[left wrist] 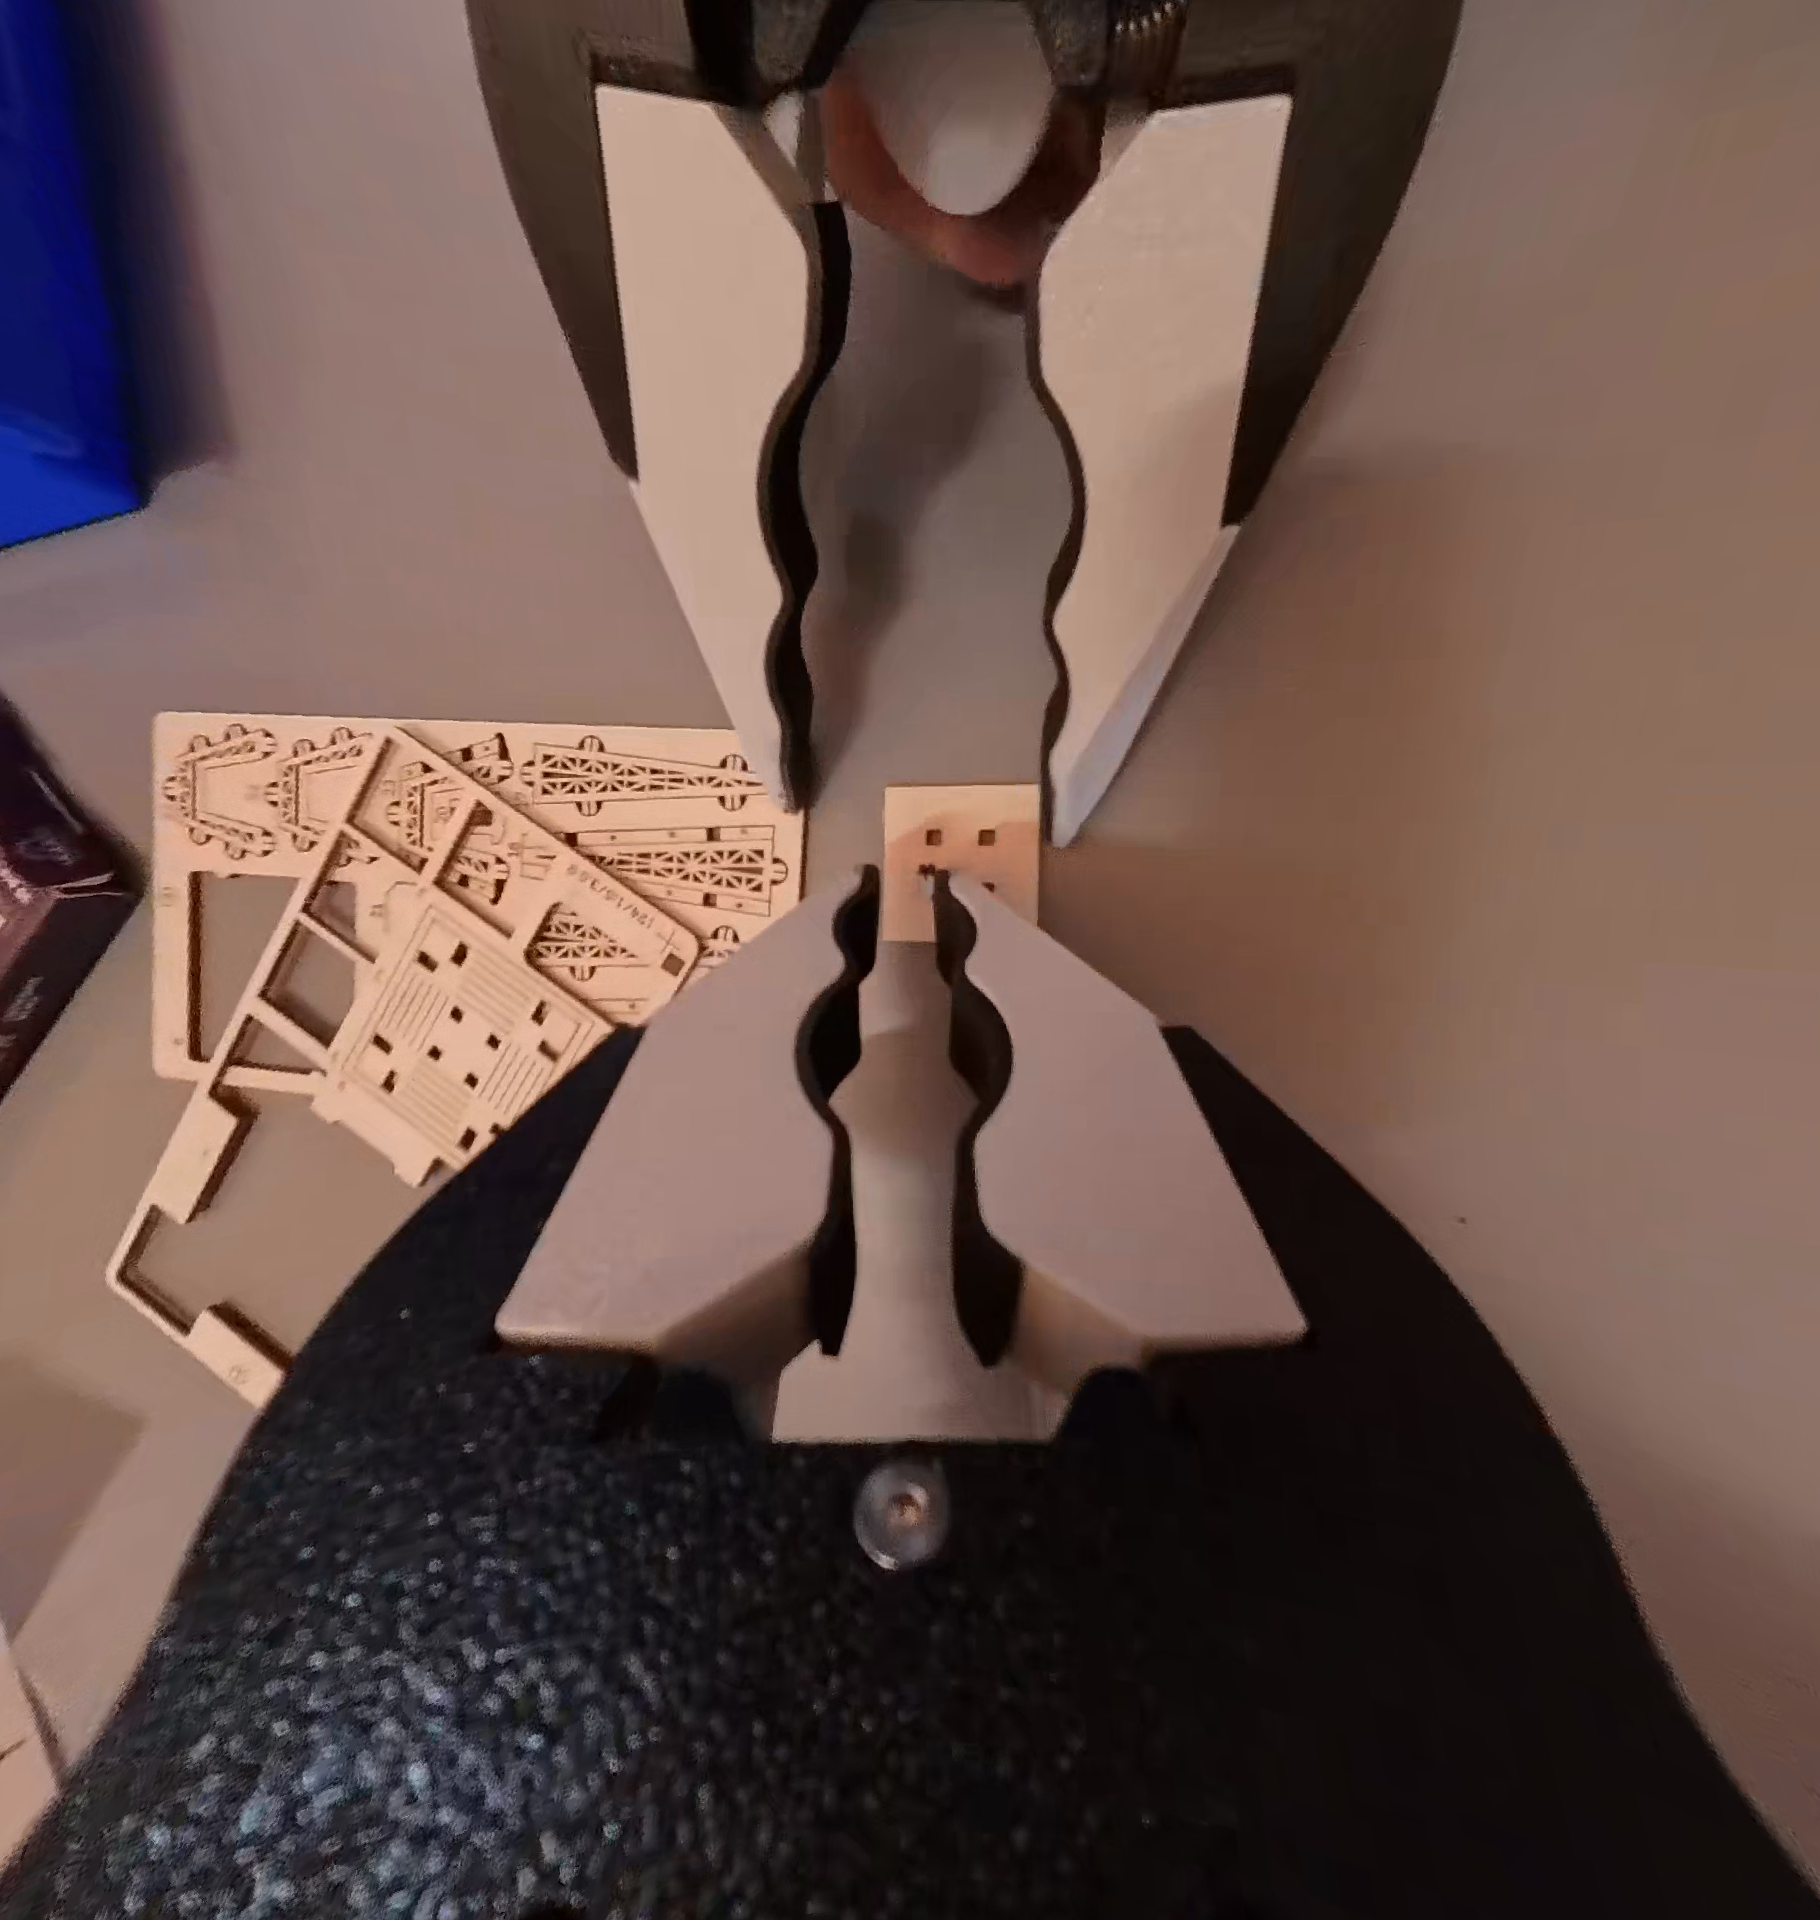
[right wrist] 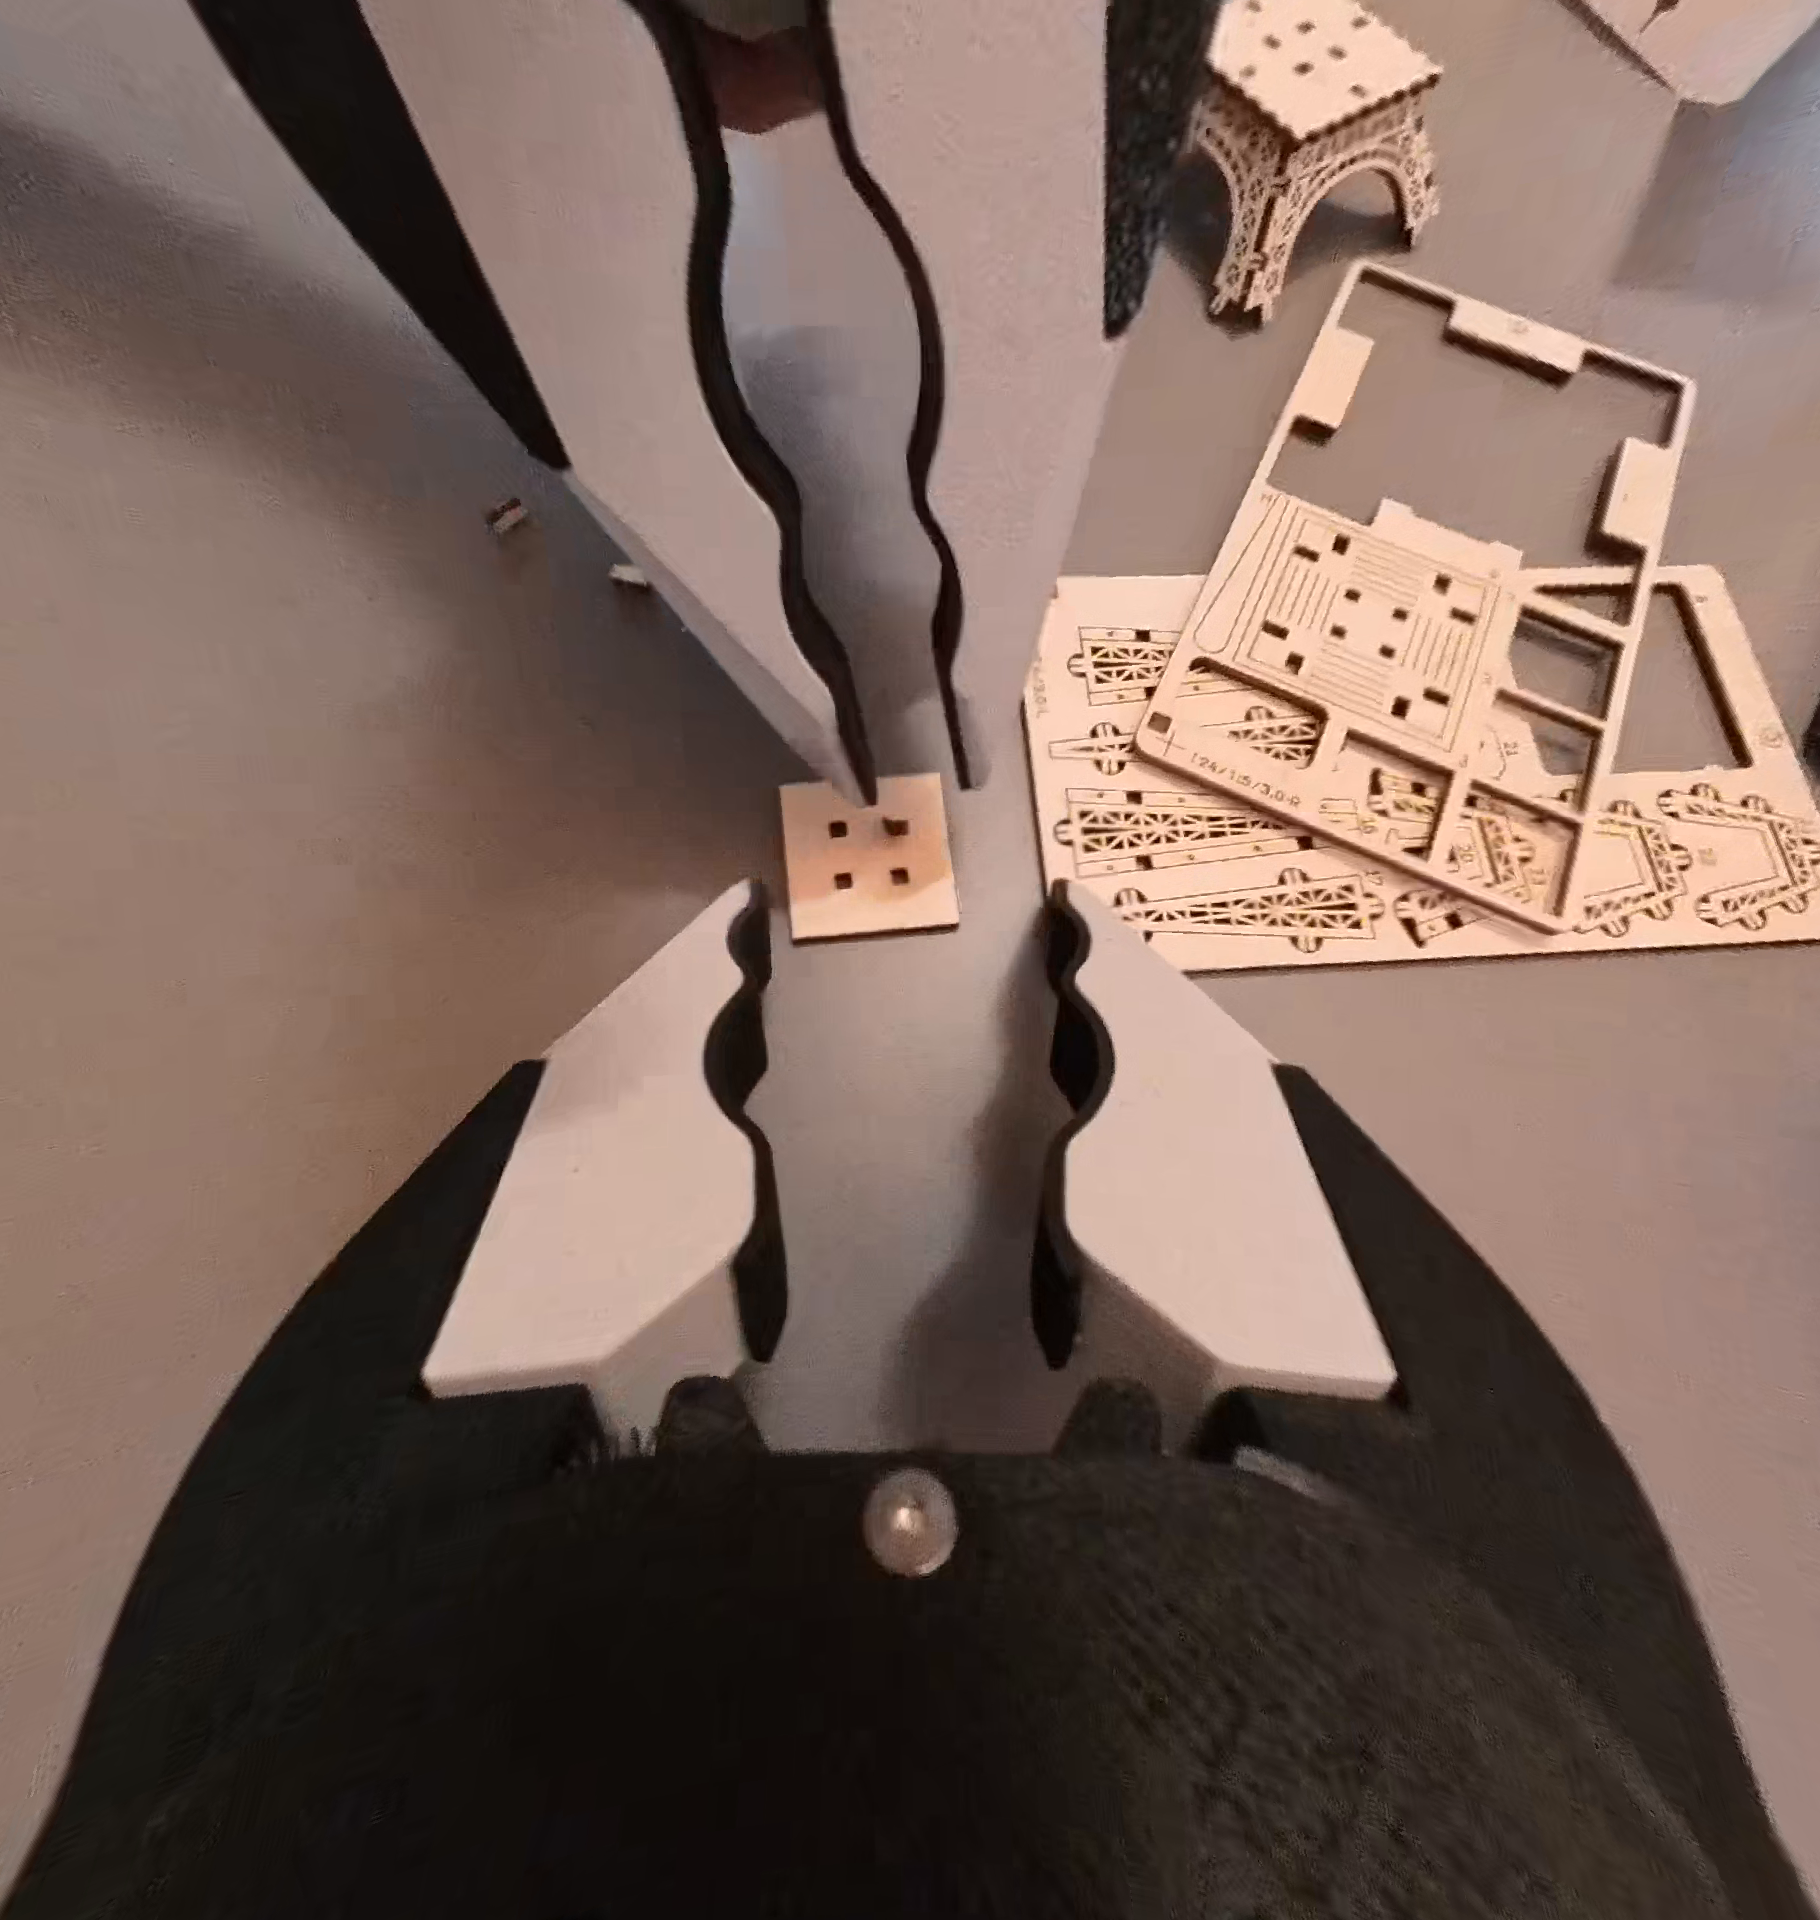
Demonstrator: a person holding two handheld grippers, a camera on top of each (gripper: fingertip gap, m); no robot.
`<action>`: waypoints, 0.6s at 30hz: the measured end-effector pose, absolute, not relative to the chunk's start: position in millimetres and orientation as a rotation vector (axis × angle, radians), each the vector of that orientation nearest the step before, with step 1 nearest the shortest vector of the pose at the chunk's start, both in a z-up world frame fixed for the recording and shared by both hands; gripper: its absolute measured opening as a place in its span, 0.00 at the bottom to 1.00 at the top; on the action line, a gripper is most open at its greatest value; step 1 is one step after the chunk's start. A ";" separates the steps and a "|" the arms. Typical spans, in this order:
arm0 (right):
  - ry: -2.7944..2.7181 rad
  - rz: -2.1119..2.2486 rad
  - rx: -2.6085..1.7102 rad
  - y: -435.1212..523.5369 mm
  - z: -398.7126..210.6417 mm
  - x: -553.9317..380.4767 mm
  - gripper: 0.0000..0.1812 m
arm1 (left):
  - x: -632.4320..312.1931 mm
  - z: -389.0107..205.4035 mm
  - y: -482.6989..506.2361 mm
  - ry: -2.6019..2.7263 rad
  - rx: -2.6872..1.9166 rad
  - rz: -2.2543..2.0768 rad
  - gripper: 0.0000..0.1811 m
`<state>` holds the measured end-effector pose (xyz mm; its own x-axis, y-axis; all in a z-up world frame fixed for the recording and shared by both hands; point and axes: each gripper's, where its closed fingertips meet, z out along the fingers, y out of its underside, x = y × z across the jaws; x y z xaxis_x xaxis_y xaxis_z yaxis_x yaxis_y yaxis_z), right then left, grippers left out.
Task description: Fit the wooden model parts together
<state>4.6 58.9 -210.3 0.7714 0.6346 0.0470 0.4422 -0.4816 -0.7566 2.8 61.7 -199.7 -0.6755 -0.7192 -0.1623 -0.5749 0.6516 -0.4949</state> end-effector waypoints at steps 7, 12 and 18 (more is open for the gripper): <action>-0.829 0.283 -2.137 63.0 -209.6 5.0 0.22 | 5.9 -202.0 63.5 2.484 -1.082 -0.603 0.04; -0.841 0.321 -2.060 66.7 -198.7 -7.1 0.23 | 4.1 -192.5 64.3 2.431 -1.095 -0.676 0.03; -0.842 0.325 -2.145 66.6 -210.9 -5.3 0.22 | 6.5 -191.5 65.1 2.395 -1.093 -0.709 0.00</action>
